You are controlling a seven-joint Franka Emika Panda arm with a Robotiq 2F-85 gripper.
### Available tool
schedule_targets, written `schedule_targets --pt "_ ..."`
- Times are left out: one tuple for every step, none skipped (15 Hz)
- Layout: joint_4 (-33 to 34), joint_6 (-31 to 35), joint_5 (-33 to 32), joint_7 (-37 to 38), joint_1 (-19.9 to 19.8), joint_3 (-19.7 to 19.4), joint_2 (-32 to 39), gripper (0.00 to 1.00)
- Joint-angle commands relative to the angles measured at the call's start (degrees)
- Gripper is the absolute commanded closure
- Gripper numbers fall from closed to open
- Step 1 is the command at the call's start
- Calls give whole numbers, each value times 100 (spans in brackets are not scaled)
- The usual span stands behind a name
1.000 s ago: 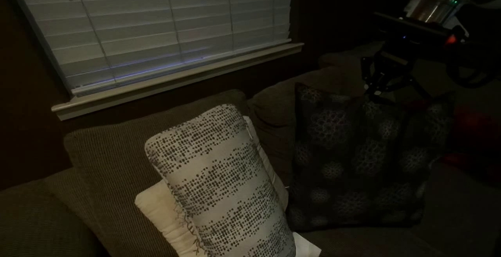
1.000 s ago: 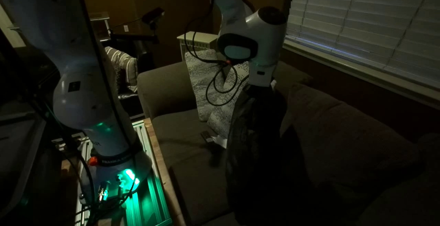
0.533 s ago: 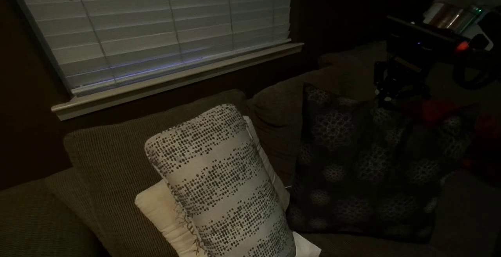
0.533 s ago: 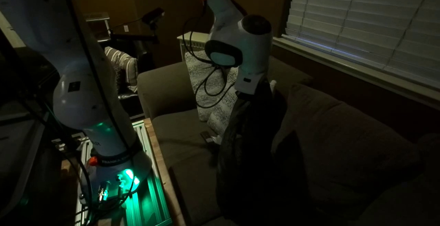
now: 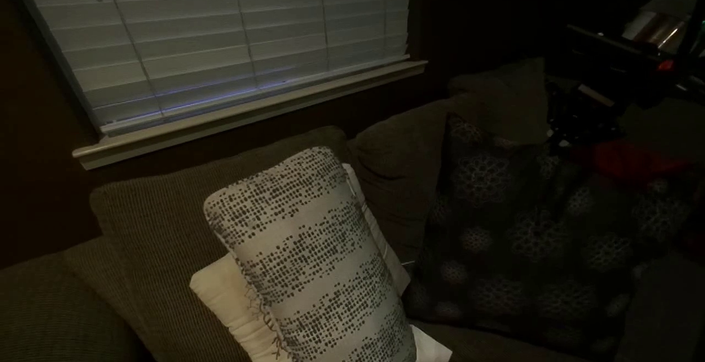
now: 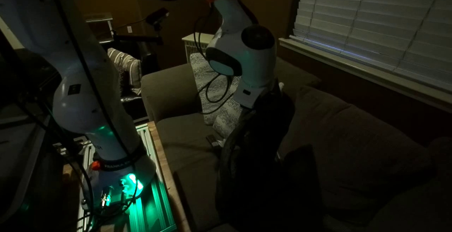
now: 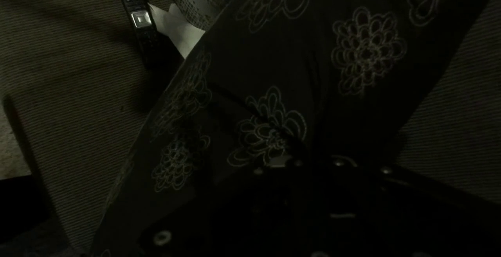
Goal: Move the black pillow to the seat
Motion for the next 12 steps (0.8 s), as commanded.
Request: schedule_targets --pt "-75 -206 116 152 -222 -142 -365 99" --pt "-88 -250 58 211 -279 -180 -348 99" --pt "-96 -314 -4 287 -331 -212 -332 99" --pt "-110 -290 -139 425 -382 -215 -294 99" --pt "-72 -405 -112 362 -425 -265 -279 99" --pt "-42 -466 -80 314 -451 -292 -256 99" --pt "-7 -559 -60 248 -473 -321 -239 99" --pt "33 -662 -47 184 -484 -348 -214 99" --pt "48 -754 -35 127 -493 -366 -222 99" --pt "51 -846 -58 11 -498 -383 -239 99" --pt "75 -944 -140 -85 -515 -403 -207 99" --pt "103 -1094 -212 -217 -540 -438 -165 99"
